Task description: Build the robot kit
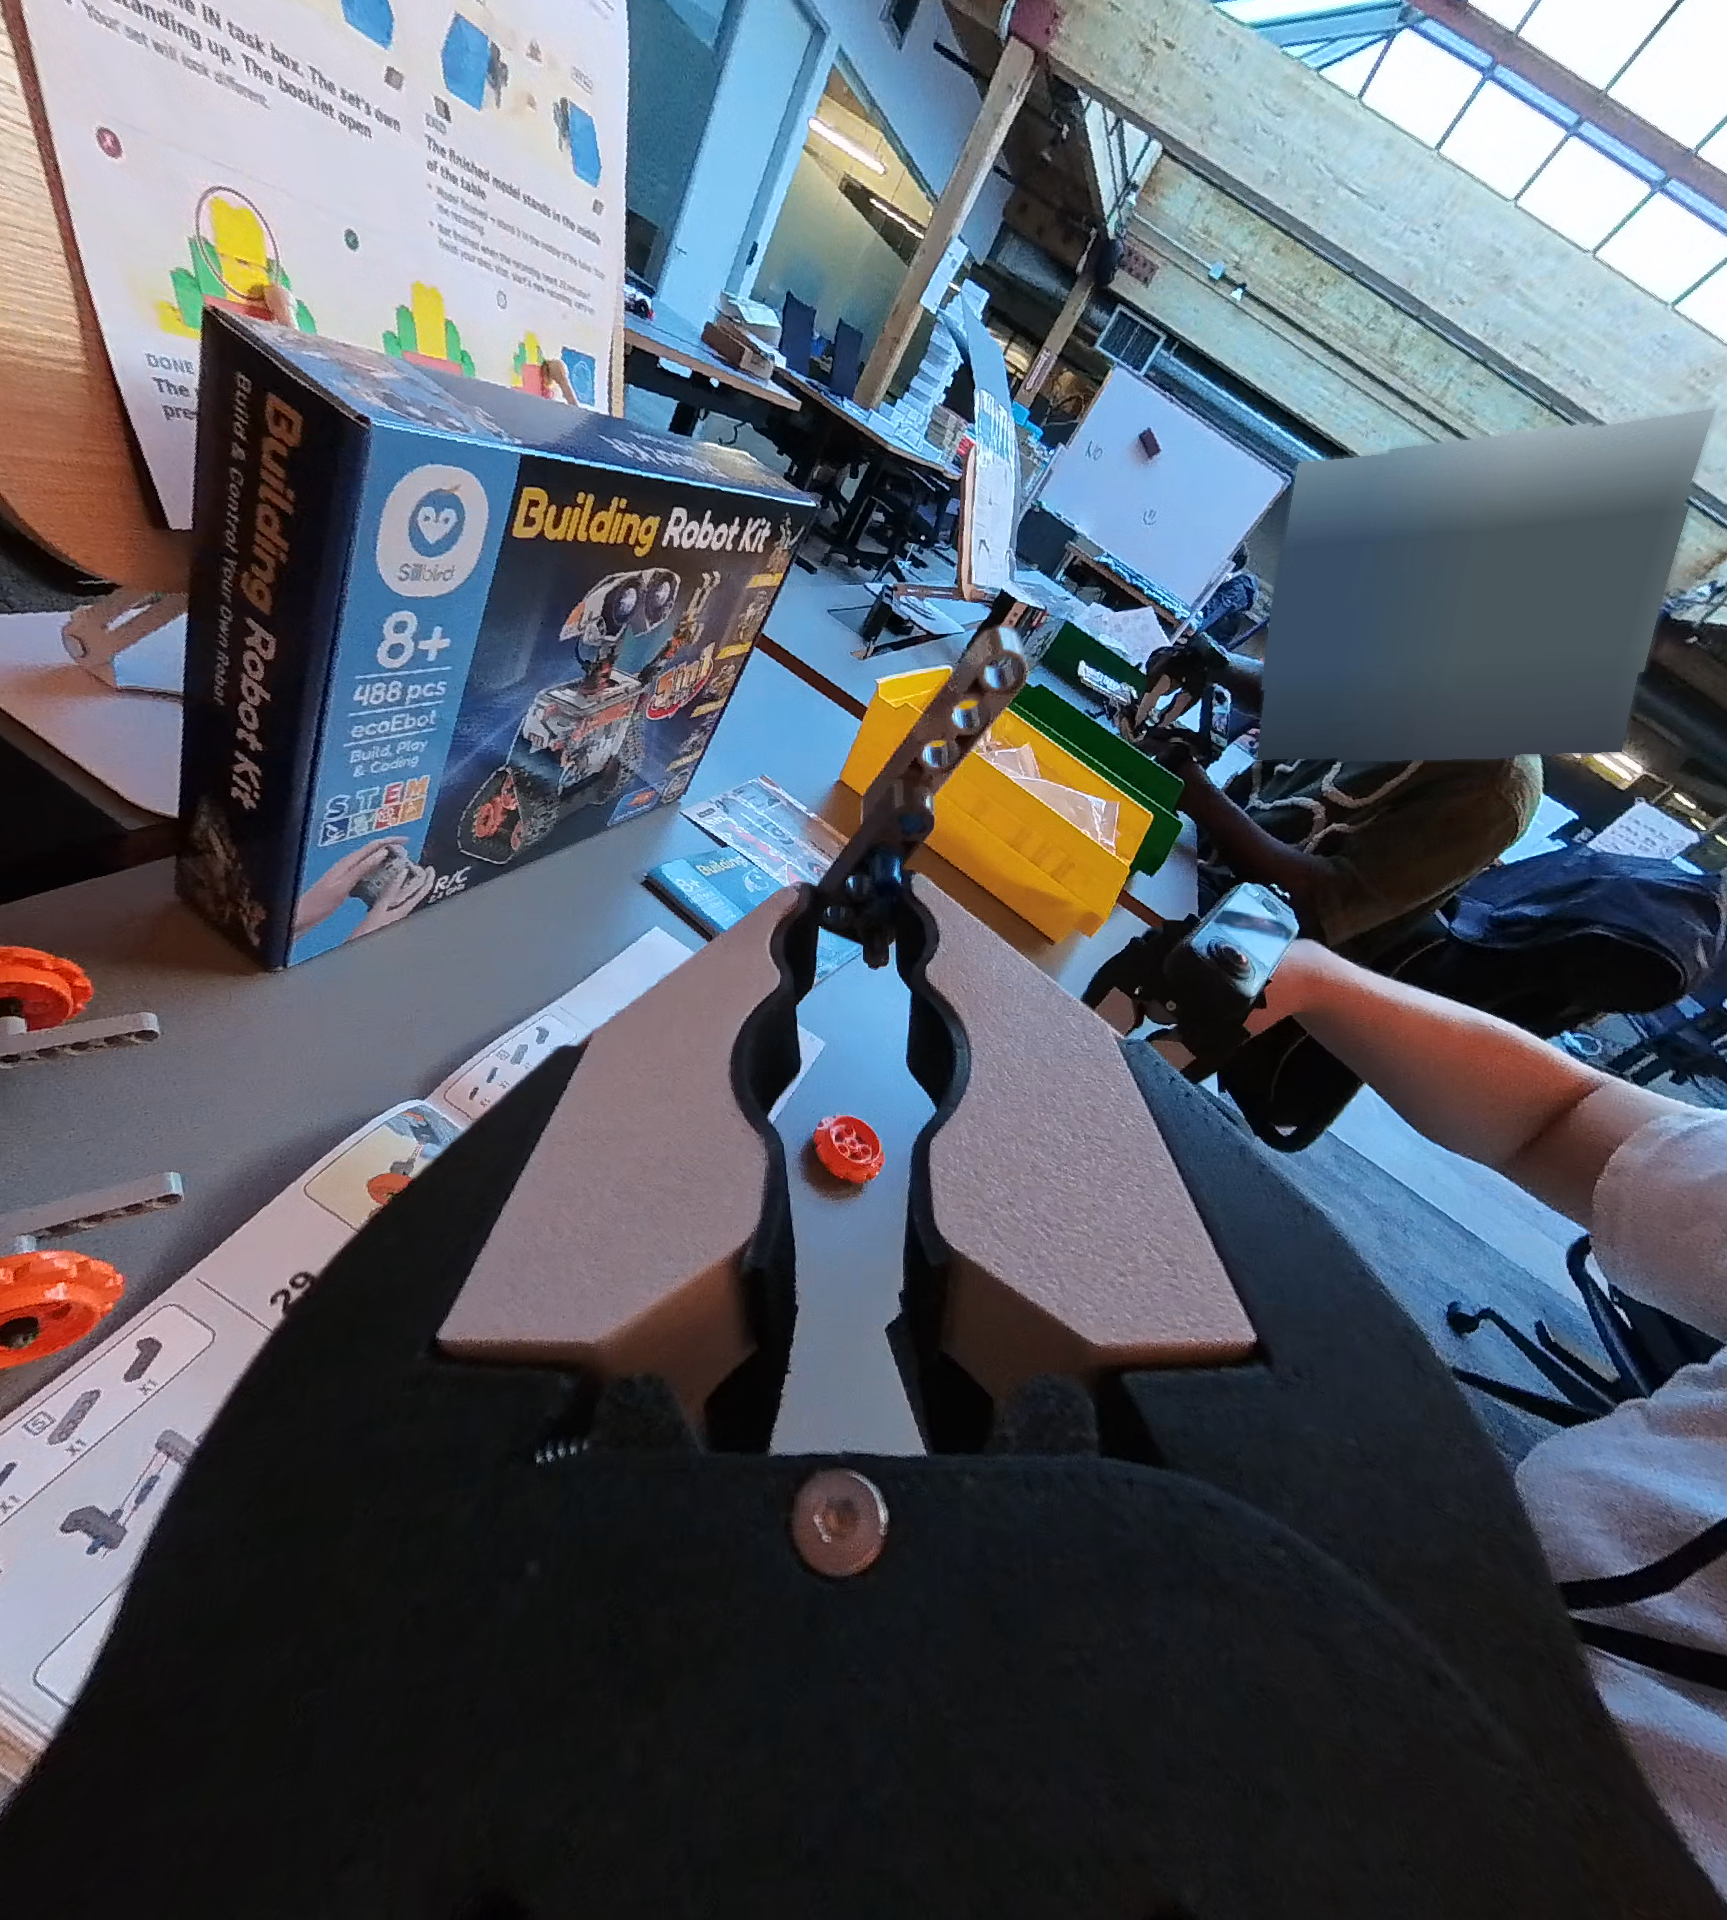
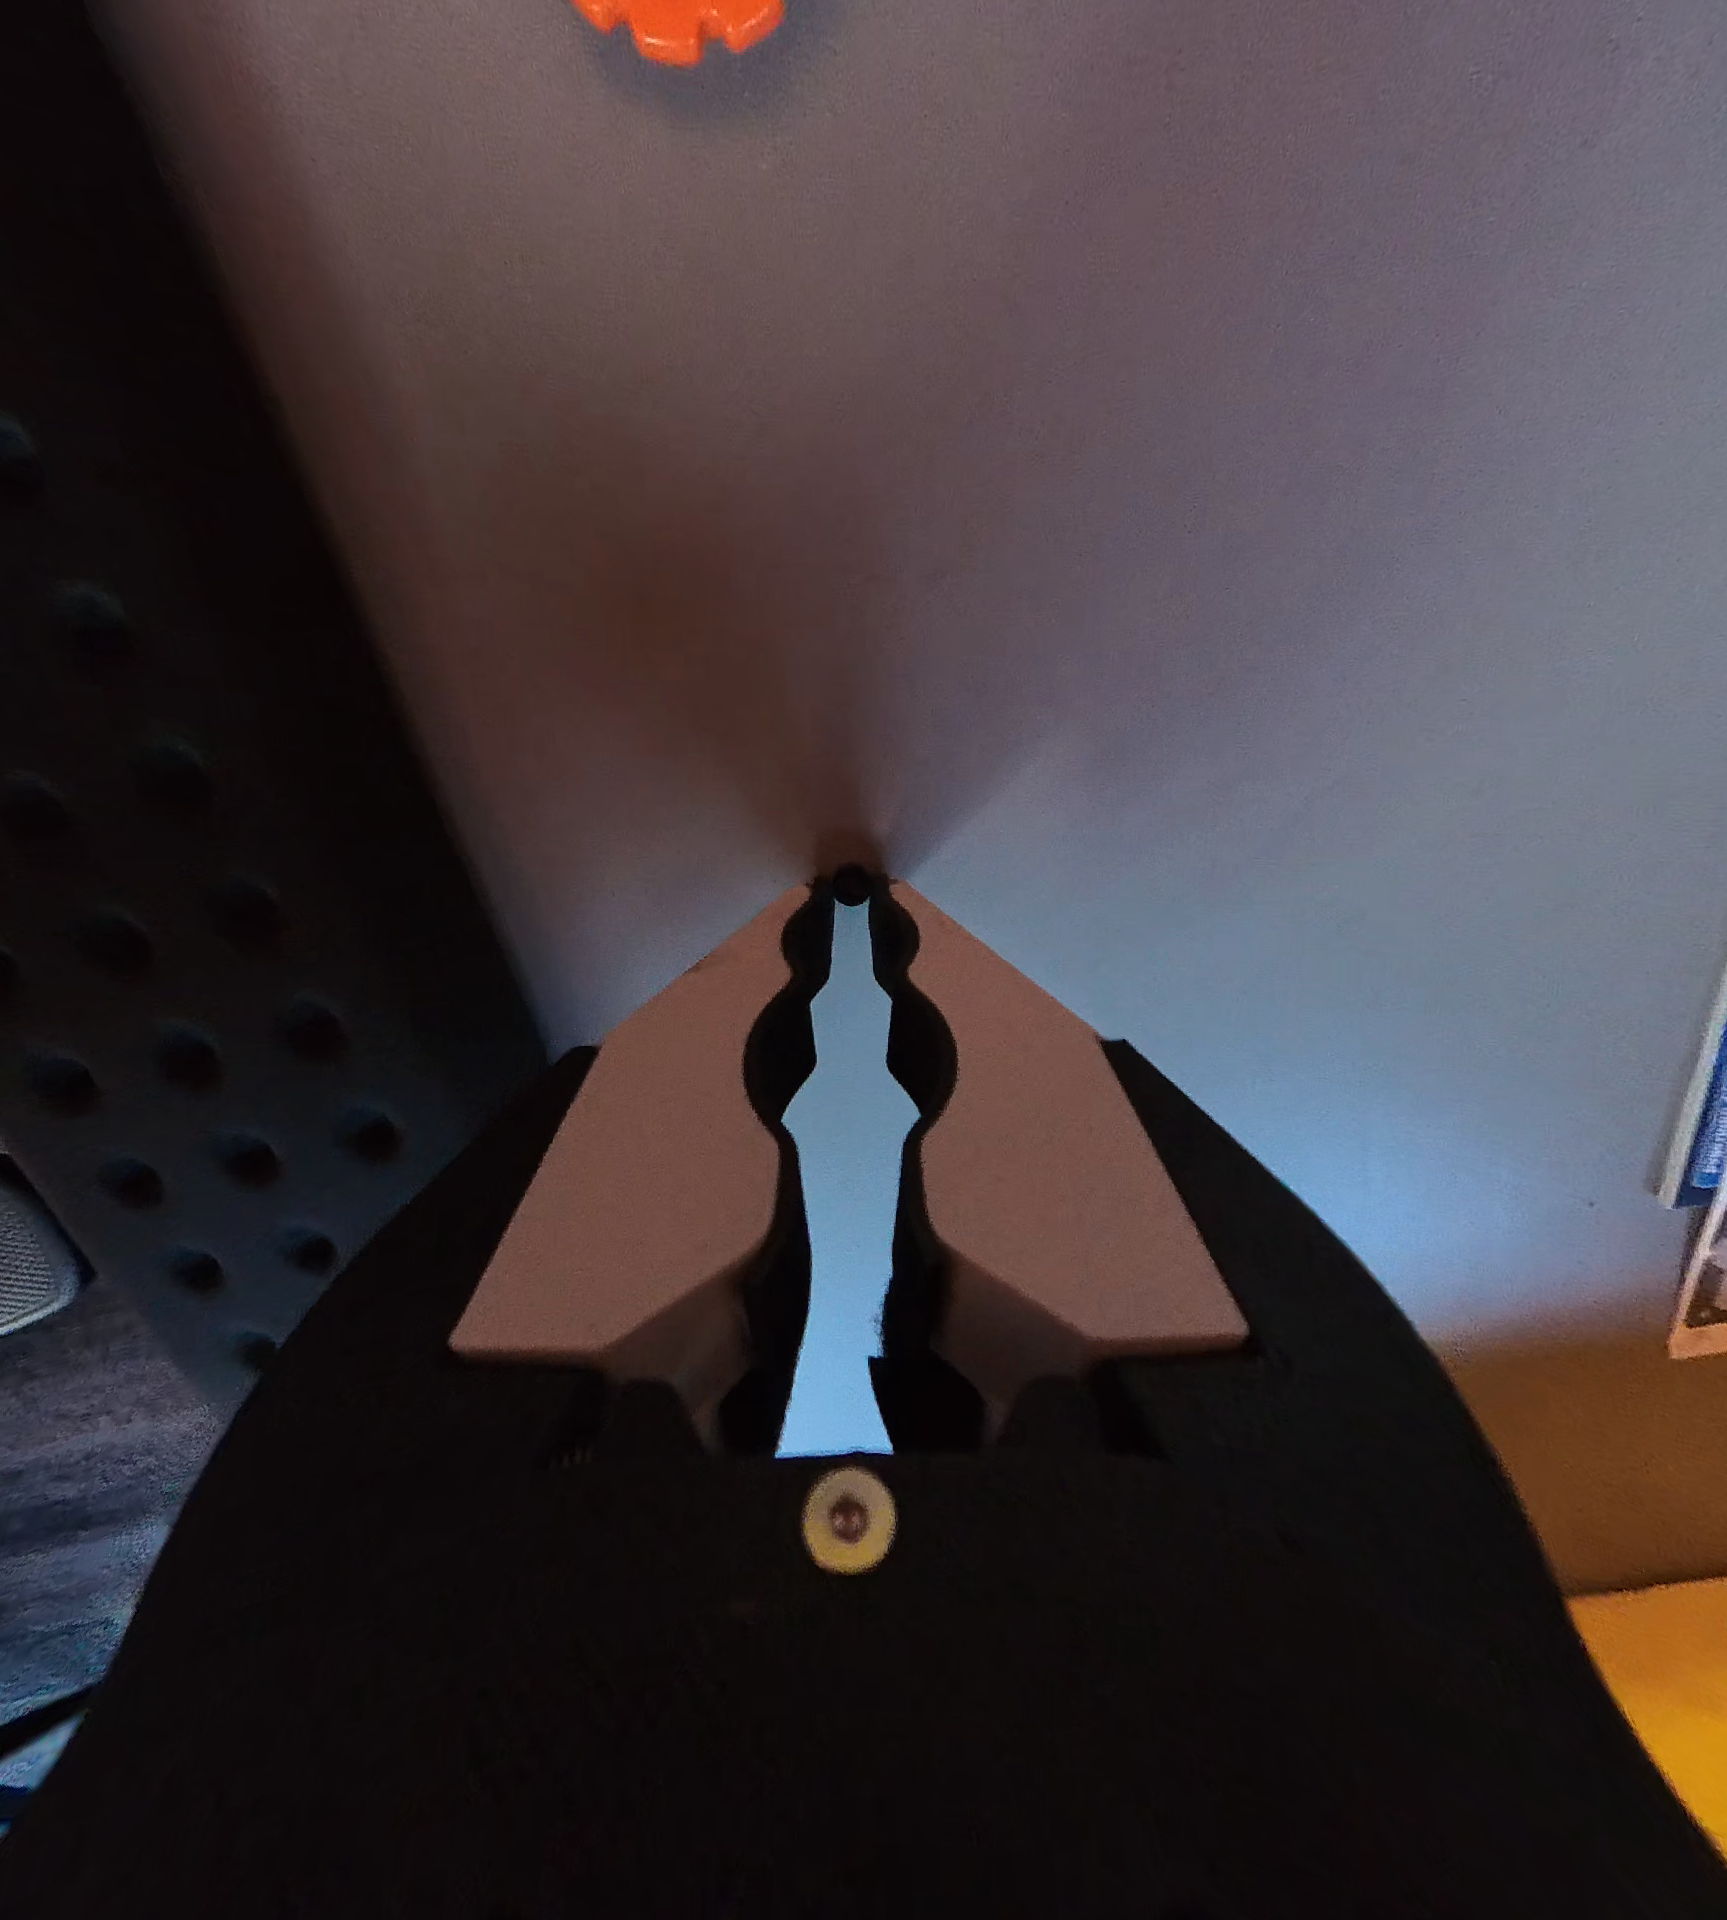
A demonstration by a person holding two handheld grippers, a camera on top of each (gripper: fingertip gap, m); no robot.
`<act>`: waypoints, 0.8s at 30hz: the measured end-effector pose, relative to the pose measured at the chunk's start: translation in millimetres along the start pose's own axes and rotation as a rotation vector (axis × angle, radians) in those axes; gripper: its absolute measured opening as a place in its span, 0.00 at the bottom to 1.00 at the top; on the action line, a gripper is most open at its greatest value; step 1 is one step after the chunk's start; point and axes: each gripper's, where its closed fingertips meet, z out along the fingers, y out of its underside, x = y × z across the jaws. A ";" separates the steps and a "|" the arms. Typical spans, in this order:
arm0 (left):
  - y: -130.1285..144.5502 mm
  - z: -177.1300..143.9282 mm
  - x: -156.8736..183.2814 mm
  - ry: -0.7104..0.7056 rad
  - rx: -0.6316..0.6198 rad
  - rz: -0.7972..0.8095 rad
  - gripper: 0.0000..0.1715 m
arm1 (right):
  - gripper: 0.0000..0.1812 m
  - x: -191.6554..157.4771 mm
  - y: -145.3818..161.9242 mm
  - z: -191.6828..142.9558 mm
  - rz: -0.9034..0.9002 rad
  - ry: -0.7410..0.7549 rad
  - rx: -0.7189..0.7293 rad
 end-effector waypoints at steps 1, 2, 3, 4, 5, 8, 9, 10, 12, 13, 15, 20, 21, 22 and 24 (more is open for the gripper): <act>-0.5 -0.3 0.4 0.003 0.003 0.000 0.07 | 0.03 3.1 0.5 -0.2 -0.014 0.011 -0.013; -0.4 -0.6 0.7 0.004 0.002 0.000 0.07 | 0.03 6.5 0.8 -0.6 -0.028 0.017 -0.027; -0.7 -0.9 -0.2 -0.003 0.002 0.002 0.07 | 0.03 11.8 0.1 -1.2 -0.037 0.026 -0.035; -1.3 -1.1 -1.1 -0.011 0.004 0.004 0.07 | 0.03 18.2 -2.3 -1.9 -0.039 0.033 -0.032; -1.5 -1.0 -0.7 -0.010 0.005 0.006 0.07 | 0.03 24.2 -5.6 -2.1 -0.032 0.032 -0.023; -0.2 1.4 0.2 0.000 -0.003 0.008 0.07 | 0.03 35.4 -11.2 0.1 -0.004 -0.007 -0.013; 0.7 2.4 -0.2 0.001 -0.007 0.006 0.07 | 0.03 38.2 -11.3 1.4 0.001 -0.014 -0.018; 2.2 3.4 -0.3 0.005 -0.015 0.004 0.07 | 0.03 41.0 -10.8 2.6 0.000 -0.012 -0.025; 4.5 5.1 -1.9 0.003 -0.027 0.001 0.07 | 0.03 42.9 -11.4 4.0 -0.001 -0.019 -0.028; 4.7 5.6 -2.5 0.003 -0.028 0.000 0.07 | 0.03 42.9 -12.4 4.1 0.002 -0.025 -0.024; 4.9 6.8 -2.3 0.011 -0.030 -0.006 0.07 | 0.04 42.5 -13.9 4.8 0.004 -0.033 -0.014; 5.9 10.5 0.4 0.030 -0.036 -0.007 0.07 | 0.11 37.4 -12.4 -7.0 -0.015 -0.006 0.074; 5.7 11.9 1.0 0.035 -0.037 -0.007 0.07 | 0.11 36.6 -12.2 -9.1 -0.018 0.001 0.096; 5.6 13.8 1.3 0.038 -0.039 -0.008 0.07 | 0.11 36.0 -11.9 -9.4 -0.020 0.005 0.102; 7.4 18.6 1.8 0.041 -0.053 -0.009 0.07 | 0.11 38.6 -10.6 -6.2 -0.026 0.025 0.075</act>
